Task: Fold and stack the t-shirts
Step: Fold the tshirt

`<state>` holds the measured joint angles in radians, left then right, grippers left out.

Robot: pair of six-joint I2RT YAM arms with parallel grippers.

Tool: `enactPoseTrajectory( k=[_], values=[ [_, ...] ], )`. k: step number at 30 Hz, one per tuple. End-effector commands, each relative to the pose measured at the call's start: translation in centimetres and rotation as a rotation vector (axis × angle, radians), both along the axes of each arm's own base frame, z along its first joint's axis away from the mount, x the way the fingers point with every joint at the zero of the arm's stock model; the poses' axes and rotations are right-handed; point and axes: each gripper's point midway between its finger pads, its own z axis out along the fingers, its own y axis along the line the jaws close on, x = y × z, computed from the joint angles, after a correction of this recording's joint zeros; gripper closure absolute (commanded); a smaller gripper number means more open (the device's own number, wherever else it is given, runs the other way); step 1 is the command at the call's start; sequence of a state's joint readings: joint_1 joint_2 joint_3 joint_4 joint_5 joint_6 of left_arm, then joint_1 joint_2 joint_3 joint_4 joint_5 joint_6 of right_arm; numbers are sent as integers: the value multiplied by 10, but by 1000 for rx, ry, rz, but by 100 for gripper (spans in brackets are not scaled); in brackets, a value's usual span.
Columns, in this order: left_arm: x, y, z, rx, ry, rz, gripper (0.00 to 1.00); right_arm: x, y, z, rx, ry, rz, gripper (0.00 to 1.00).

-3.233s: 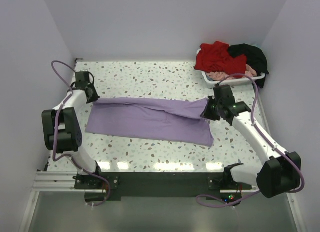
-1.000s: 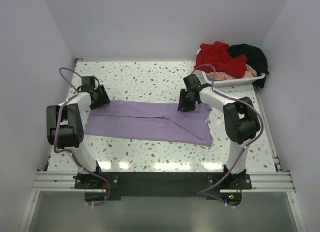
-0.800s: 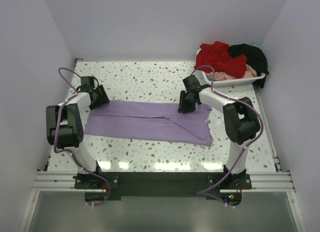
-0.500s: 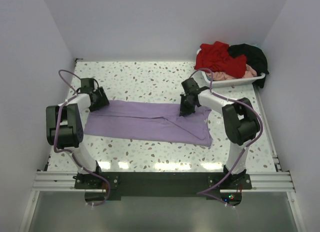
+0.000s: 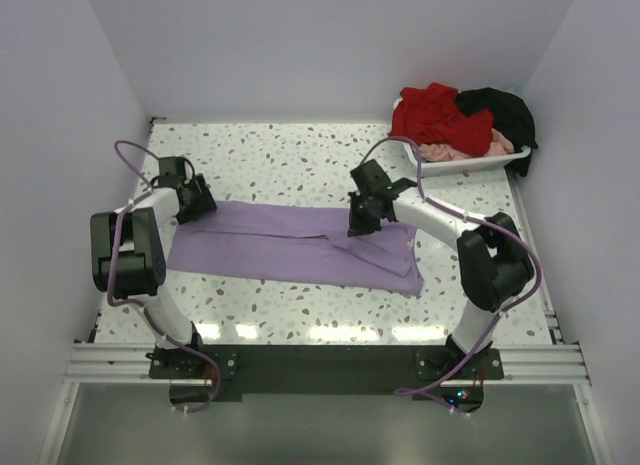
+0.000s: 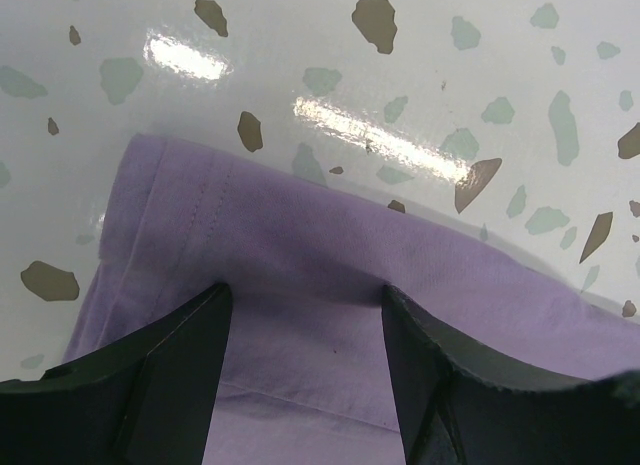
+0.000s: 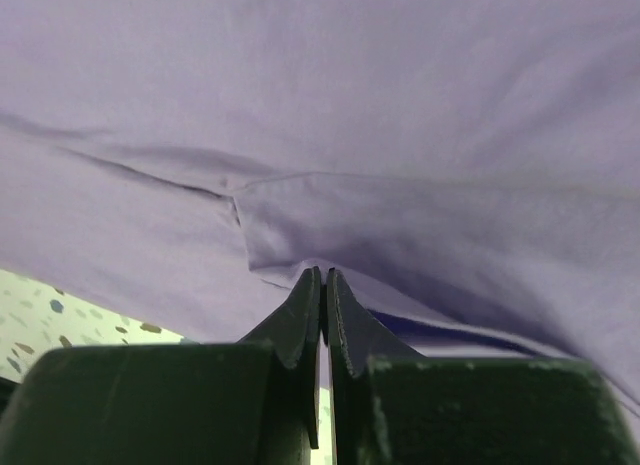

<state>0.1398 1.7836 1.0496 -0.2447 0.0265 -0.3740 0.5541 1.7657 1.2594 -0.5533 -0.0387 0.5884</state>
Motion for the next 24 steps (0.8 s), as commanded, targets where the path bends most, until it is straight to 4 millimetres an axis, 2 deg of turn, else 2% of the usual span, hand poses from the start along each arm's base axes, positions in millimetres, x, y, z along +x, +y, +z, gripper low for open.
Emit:
enactPoseTrajectory(
  k=[1,6,14,19,21,24],
  values=[
    [5,4,12,3,-44,-9,34,-12,-5,-3,-31,15,-23,98],
    [2,3,15,2,-55,-11,34,-21,-3,-1,-26,27,-12,100],
    [-5,0,8,-11,-42,-9,34,-49,28,-10,26,113,114,100],
    [-6,1,7,-11,-39,-8,34,-59,36,-10,-25,134,160,100],
    [-5,1,8,-12,-46,-9,34,-66,38,-9,-41,144,175,94],
    [-5,0,7,-15,-44,-7,34,-72,40,-4,-50,145,198,79]
  ],
)
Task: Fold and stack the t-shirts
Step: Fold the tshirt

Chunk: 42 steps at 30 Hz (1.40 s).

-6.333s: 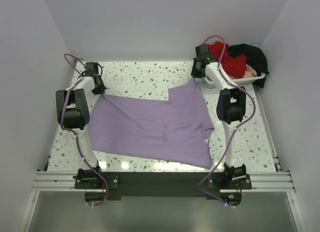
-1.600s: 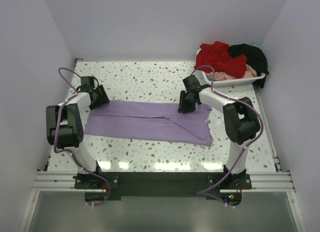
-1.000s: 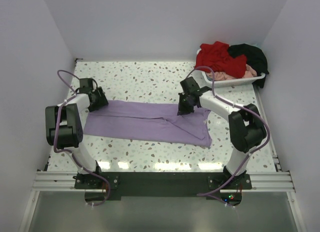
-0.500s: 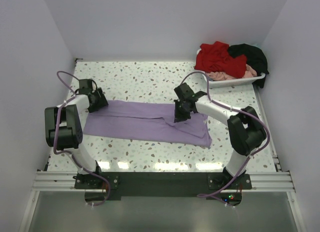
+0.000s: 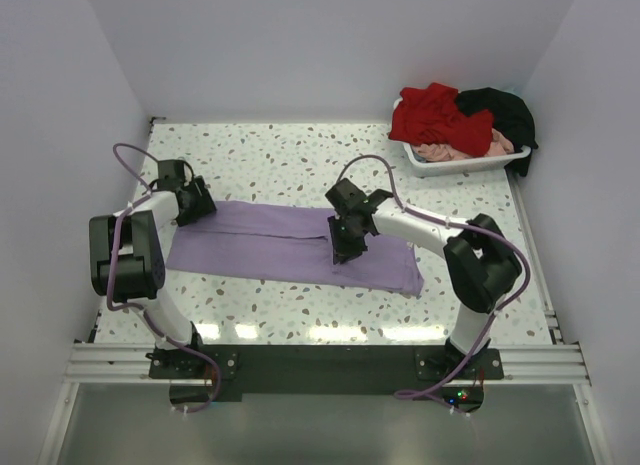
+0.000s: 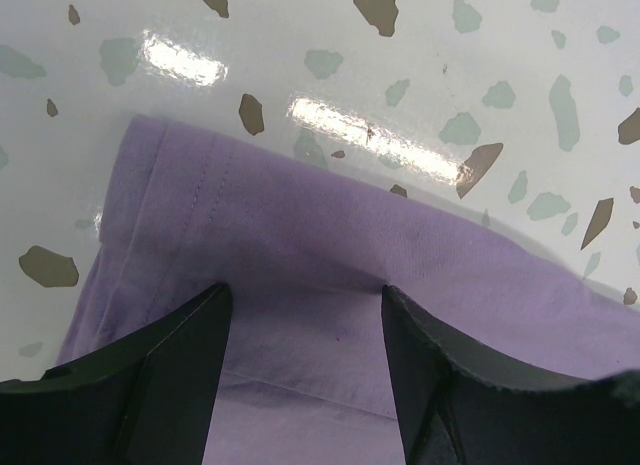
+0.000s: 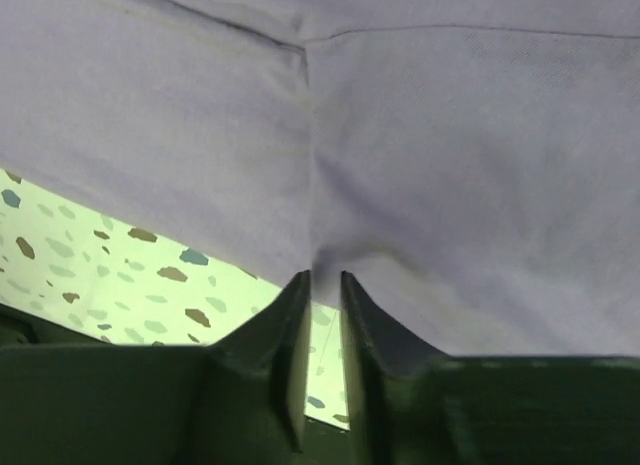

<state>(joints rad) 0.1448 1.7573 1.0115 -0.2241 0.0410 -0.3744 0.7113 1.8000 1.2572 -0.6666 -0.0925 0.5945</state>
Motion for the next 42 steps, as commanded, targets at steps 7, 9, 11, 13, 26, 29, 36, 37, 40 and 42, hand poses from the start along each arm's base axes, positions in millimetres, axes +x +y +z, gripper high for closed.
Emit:
enactPoseTrajectory(
  k=[7,9,11,13,26,29,36,37,40,42],
  values=[
    [2,0,5,-14,-32,-3,34,-10,-3,37,-17,-27,36,52],
    [3,0,6,-15,-37,-4,34,-3,-11,44,-44,-69,4,40],
    [6,1,9,-9,-45,-3,34,7,-19,59,-38,-117,-41,36],
    [9,3,13,-7,-54,-2,34,24,-35,70,-36,-159,-112,35],
    [45,5,59,-24,-165,21,34,137,-143,80,24,-233,-384,34],
    [54,6,67,-31,-193,31,34,159,-159,72,30,-229,-424,34],
    [62,8,44,-47,-135,60,34,189,-177,43,26,-185,-474,34],
    [61,9,40,-43,-127,64,34,191,-179,40,25,-181,-479,34],
    [55,10,29,-36,-94,73,34,190,-183,31,17,-150,-496,35],
    [51,11,21,-36,-77,83,34,188,-186,24,4,-129,-505,36]
  ],
)
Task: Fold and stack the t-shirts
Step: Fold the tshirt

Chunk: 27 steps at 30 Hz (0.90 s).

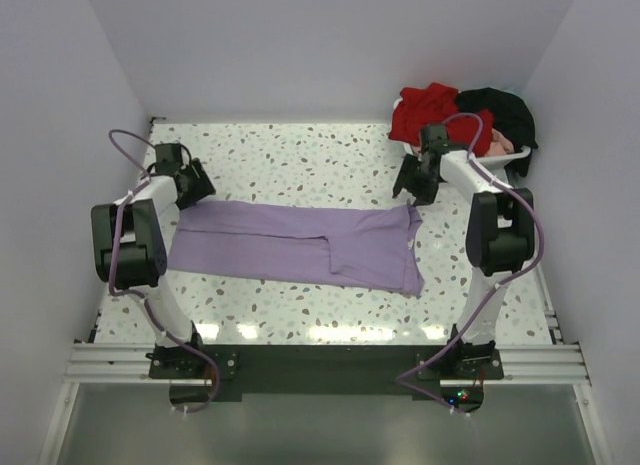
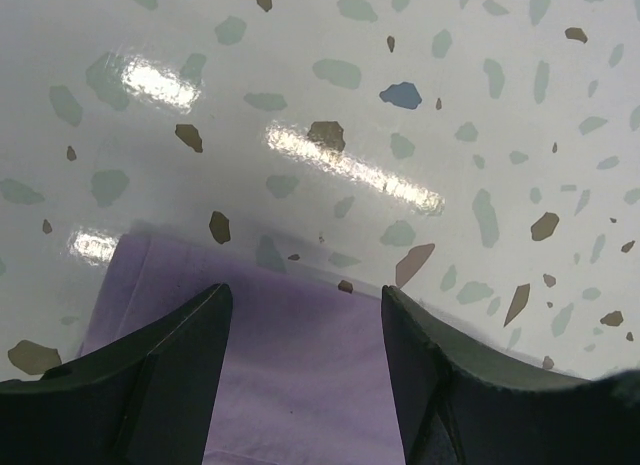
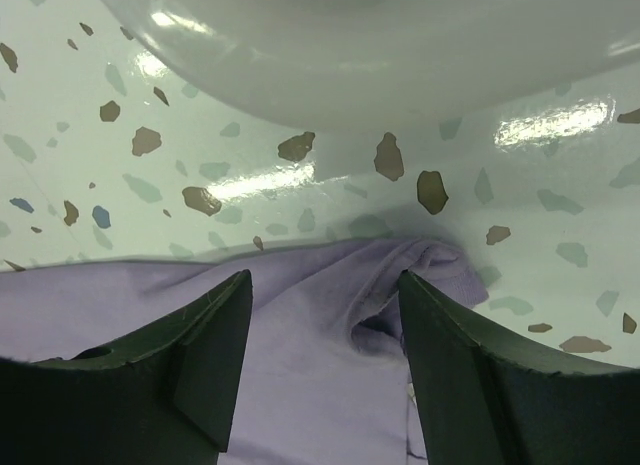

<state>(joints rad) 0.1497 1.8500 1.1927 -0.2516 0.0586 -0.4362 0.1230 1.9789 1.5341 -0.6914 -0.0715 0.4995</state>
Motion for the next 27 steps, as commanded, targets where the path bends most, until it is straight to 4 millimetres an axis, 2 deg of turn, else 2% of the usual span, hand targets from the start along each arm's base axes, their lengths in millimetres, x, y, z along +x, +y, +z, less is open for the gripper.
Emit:
enactPoseTrajectory(
  k=[1,5,9,12,16,21,26,27],
  values=[
    [1,8,-4,8,-5,44,34,10,0,10,9,-25,1,37],
    [-6,8,-17,7,28,52,34,2,-3,0,-3,14,-11,43],
    [-10,9,-29,5,52,62,34,-5,-9,-8,-27,52,-23,58],
    [-14,9,-33,2,62,69,34,-12,-13,-8,-51,78,-28,64],
    [-17,10,-37,7,70,73,34,-20,-18,-3,-76,95,-34,62],
    [-18,11,-39,12,75,73,34,-17,-22,6,-96,79,-40,57],
    [-18,11,-39,14,74,72,34,-15,-20,-4,-80,77,-36,57],
    [-18,12,-39,15,76,73,34,-14,-15,-6,-58,74,-32,60]
  ],
)
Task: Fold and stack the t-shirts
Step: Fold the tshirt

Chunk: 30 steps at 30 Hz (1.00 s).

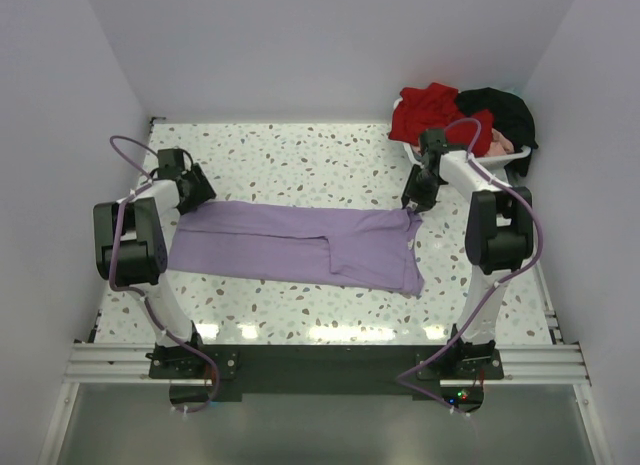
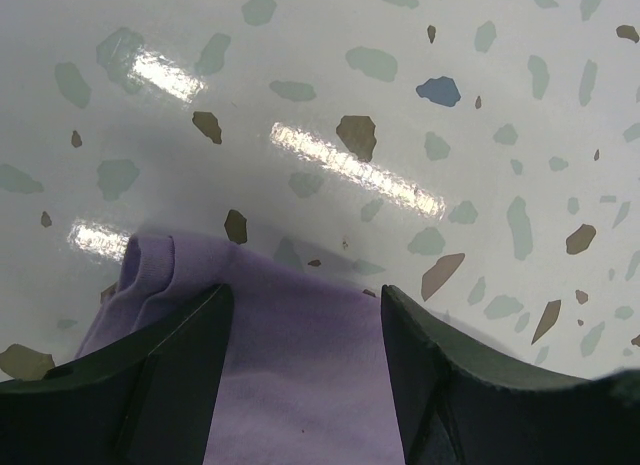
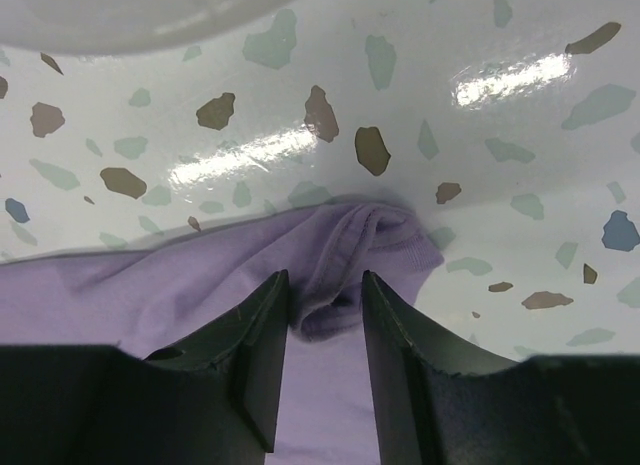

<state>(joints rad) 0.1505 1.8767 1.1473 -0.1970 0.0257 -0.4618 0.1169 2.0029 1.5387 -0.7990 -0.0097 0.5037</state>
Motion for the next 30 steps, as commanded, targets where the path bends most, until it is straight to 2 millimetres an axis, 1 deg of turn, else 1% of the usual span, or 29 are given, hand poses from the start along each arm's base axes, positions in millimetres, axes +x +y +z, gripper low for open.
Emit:
enactPoseTrajectory(
  k=[1,2,3,4,5,6,8,10,13,15,18,21,26,27,28,29,30],
  values=[
    [-12,9,-18,10,53,28,34,11,2,6,21,-43,-1,62],
    [-12,10,-17,11,53,29,34,11,4,4,26,-42,-4,64],
    [-11,12,-18,11,53,33,34,14,3,1,26,-41,-7,68],
    [-12,13,-18,13,55,32,34,15,2,-1,20,-40,-11,79],
    [-11,14,-18,14,55,33,34,16,2,-1,15,-41,-11,87],
    [-11,17,-18,15,54,38,34,17,1,-2,7,-38,-18,93],
    [-13,22,-19,35,59,51,34,21,-4,-1,-17,-46,-27,100],
    [-16,26,-21,40,68,60,34,22,-9,2,-39,-47,-33,100],
    [-19,32,-23,49,71,74,34,23,-22,4,-80,-47,-59,100],
    [-23,35,-25,50,76,83,34,23,-31,2,-93,-46,-85,100],
    [-24,38,-26,54,79,88,34,24,-39,0,-100,-51,-115,100],
    [-24,40,-27,60,82,91,34,24,-44,-5,-115,-47,-126,100],
    [-23,40,-27,66,78,78,34,20,-44,-16,-118,-28,-122,99],
    [-22,40,-26,65,75,73,34,21,-44,-17,-116,-30,-123,93],
    [-22,40,-26,68,74,66,34,20,-44,-17,-115,-28,-121,76],
    [-21,38,-26,66,70,58,34,19,-43,-17,-113,-27,-122,69],
    [-21,37,-25,63,68,54,34,19,-43,-16,-113,-28,-123,63]
  ],
)
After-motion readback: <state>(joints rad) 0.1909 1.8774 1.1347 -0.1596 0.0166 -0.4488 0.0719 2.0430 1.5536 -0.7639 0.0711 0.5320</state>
